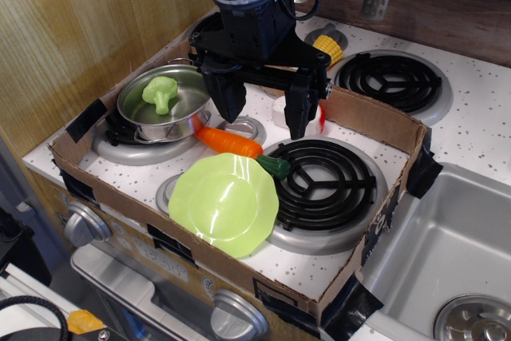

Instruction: Take broccoli out of pan

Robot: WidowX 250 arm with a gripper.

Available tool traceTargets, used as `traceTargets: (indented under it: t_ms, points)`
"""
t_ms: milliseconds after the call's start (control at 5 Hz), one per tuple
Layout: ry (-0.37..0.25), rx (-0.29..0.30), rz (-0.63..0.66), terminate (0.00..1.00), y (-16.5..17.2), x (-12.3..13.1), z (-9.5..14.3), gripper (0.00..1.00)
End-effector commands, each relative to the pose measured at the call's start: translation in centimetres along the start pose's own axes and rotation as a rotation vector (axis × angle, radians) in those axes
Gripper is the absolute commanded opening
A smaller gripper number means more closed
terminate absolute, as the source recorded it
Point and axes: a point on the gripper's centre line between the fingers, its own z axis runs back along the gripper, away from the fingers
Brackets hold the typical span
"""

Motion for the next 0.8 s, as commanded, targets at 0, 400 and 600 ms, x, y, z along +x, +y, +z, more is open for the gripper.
traceTargets:
  t_ms: [0, 400, 600]
  points:
    - [0.0, 0.0, 0.0, 0.0, 0.0, 0.0, 0.0, 1.0]
    - [-0.015, 0.104, 0.278, 0.0, 2.9, 3.5, 2.1, 1.0]
    - [-0.023, 0.111, 0.345, 0.0, 4.7, 5.0, 2.3, 1.0]
